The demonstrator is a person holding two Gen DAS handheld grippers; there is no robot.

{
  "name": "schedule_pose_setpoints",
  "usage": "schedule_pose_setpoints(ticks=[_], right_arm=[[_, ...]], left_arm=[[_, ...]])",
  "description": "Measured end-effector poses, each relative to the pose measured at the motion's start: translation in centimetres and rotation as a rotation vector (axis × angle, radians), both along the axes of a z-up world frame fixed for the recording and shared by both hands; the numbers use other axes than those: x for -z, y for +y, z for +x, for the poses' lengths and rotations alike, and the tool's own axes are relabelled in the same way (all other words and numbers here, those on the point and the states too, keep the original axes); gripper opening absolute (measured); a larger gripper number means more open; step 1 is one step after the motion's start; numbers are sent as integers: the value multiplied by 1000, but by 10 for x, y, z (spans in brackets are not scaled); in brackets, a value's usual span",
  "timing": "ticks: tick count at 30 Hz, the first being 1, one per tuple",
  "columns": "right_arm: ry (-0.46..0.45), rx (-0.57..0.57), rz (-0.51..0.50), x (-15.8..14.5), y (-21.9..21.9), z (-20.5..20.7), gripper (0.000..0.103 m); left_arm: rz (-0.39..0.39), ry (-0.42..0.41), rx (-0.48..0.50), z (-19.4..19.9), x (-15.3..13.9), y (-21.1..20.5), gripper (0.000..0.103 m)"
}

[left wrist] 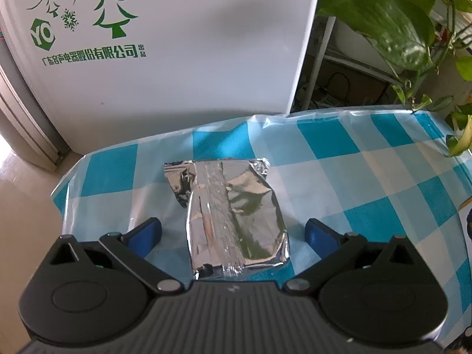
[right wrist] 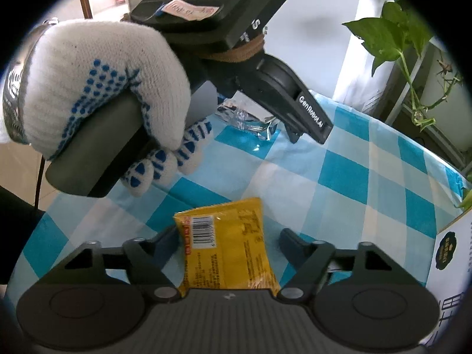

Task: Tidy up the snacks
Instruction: 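Lower left fingers onto the silver foil bag while right fingers lower onto the yellow bag, then close left gripper on the silver bag while right gripper closes on the yellow bag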

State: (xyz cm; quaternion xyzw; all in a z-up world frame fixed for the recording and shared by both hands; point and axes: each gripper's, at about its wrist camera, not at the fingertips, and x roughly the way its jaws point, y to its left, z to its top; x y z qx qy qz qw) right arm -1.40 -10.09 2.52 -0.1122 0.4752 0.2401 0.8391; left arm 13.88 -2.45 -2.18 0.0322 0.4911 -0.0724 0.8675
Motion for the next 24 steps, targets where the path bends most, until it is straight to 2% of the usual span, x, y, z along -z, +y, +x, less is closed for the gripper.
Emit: schedule_pose_setpoints(ticks=[2, 5, 6, 7, 10, 14, 24], right_arm=[[-4, 7, 1, -1, -2, 1, 72], [-5, 22, 5, -4, -4, 0, 64], [-4, 26, 5, -4, -5, 0, 62], [-3, 27, 5, -4, -6, 0, 62], [0, 43, 7, -5, -8, 1, 61], [-2, 66, 16, -9, -10, 1, 60], [-30, 138, 23, -26, -22, -11, 60]], left_arm=[[1, 0, 9, -1, 0, -1, 103], [-7, -7, 20, -4, -1, -1, 96], [-4, -15, 24, -5, -3, -2, 90], [-5, -25, 32, -8, -5, -3, 79], [-12, -37, 56, -12, -10, -5, 59], [-3, -40, 65, -18, -11, -3, 59], [-38, -46, 70, -42, -26, 6, 59]])
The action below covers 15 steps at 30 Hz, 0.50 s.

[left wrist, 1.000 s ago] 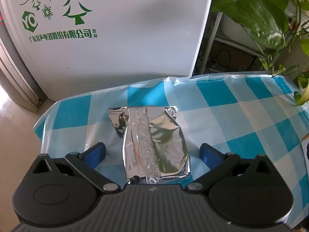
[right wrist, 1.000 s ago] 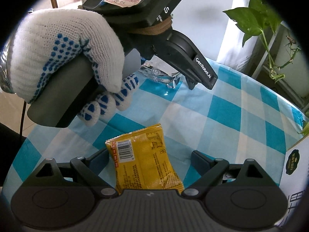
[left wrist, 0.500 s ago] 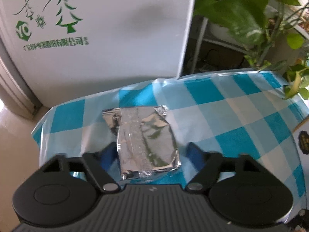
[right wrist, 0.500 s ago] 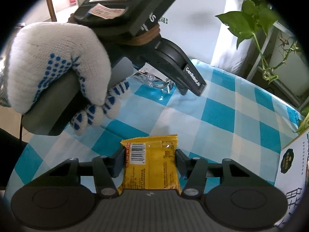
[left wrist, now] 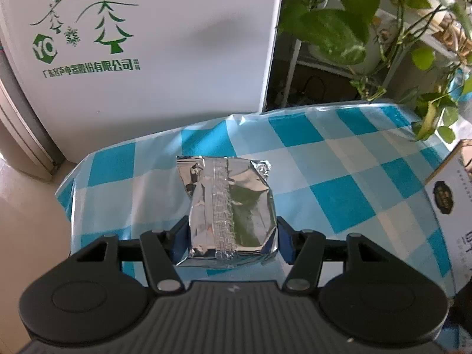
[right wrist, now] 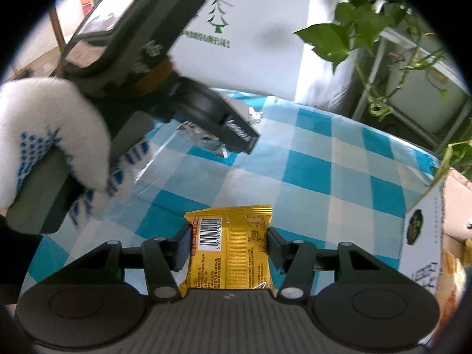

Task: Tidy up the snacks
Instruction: 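Close left gripper on the silver bag while right gripper closes on the yellow bag, then carry the silver bag with left tool while right tool carries the yellow bag to the box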

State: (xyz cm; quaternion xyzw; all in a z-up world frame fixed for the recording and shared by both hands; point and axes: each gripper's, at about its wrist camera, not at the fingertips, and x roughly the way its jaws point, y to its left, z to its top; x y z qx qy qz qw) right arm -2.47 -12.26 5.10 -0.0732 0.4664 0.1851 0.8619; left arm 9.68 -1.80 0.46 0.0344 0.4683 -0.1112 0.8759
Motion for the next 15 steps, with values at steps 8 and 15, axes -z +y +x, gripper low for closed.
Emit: schedule_pose_setpoints(ticks=[8, 15], right_arm=[[-23, 121, 10, -23, -19, -15, 60], [-59, 200, 34, -43, -37, -34, 60]], left_arm=[[-58, -42, 6, -31, -26, 7, 58], [-102, -48, 13, -69, -33, 10, 58]])
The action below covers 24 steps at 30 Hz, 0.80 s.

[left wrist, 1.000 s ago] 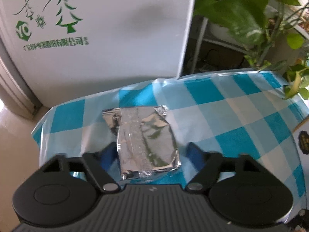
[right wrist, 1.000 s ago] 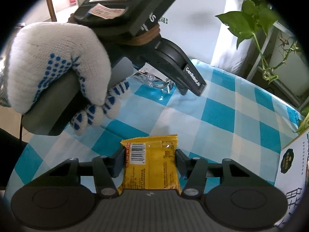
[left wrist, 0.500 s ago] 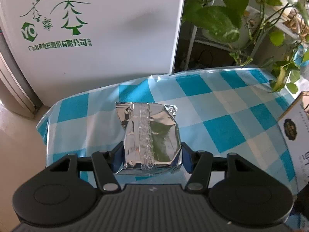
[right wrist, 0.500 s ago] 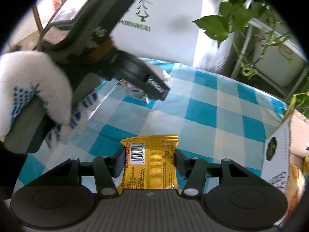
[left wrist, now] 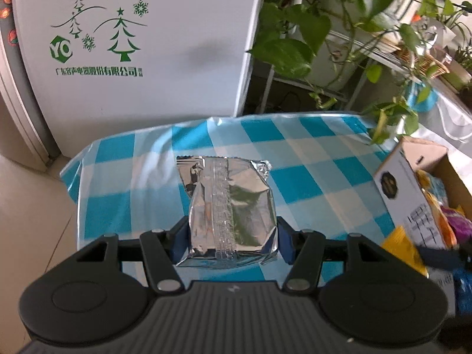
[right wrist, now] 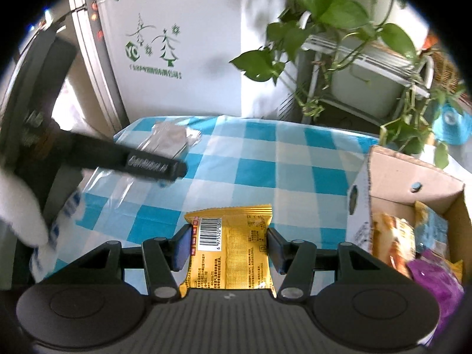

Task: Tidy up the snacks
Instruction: 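Carry the silver bag with left tool while right tool carries the yellow bag to the box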

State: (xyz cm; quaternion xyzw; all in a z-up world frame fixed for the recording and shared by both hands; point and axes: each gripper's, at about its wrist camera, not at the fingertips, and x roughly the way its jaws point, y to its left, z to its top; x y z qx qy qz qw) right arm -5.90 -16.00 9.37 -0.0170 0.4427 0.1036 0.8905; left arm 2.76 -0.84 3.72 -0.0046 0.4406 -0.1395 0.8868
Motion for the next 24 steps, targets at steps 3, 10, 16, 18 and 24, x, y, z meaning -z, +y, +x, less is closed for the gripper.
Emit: schedule_pose_setpoints(ticks=[3, 10, 16, 18, 24], right_arm=[[-3, 31, 0, -2, -6, -7, 60], [-19, 73, 19, -9, -13, -22, 60], [-31, 73, 32, -15, -16, -39, 60], [-34, 72, 35, -16, -17, -42, 60], [-52, 82, 50, -20, -23, -49, 60]], left_arm=[[9, -10, 12, -19, 1, -1, 58], [-6, -14, 4, -55, 5, 4, 58], [-1, -32, 14, -83, 9, 6, 58], [-4, -26, 9, -91, 12, 7, 58], [-5, -58, 0, -112, 10, 8, 58]])
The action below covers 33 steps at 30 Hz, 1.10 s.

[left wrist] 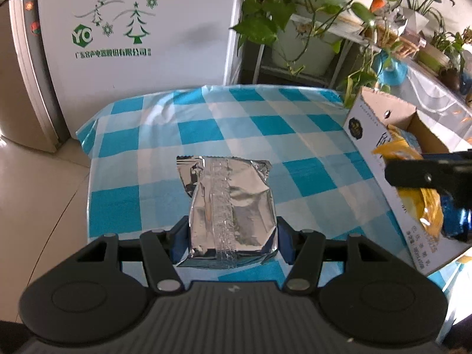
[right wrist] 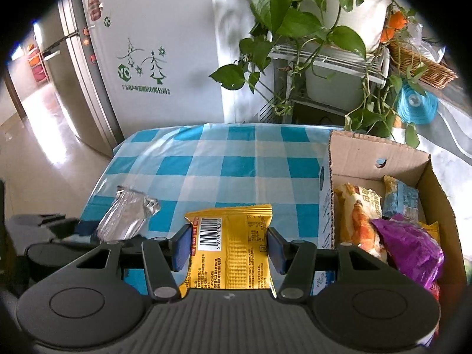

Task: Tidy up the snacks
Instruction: 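Carry the silver bag with left tool while right tool carries the yellow bag to the box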

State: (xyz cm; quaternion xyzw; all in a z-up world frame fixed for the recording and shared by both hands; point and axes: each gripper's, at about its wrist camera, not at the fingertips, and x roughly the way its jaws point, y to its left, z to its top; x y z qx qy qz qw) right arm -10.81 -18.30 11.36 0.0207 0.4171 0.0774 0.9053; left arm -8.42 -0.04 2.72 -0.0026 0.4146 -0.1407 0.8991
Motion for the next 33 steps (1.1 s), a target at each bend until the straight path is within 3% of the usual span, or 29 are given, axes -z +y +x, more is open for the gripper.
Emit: schedule_pose_setpoints(ticks=[4, 9, 19, 33], right_arm=[[-29, 23, 18, -8, -7, -3, 60], [-93, 55, 60, -27, -21, -8, 60], [-229, 186, 125, -66, -87, -23, 60], [-234, 364, 175, -67, -159, -25, 60]], left_arm=[[-48, -19, -23, -7, -12, 2, 58], [-51, -68, -24, -11, -31, -6, 58], [-104, -136, 66, -15, -73, -60, 58], [-156, -162, 179, -2, -107, -150, 58]])
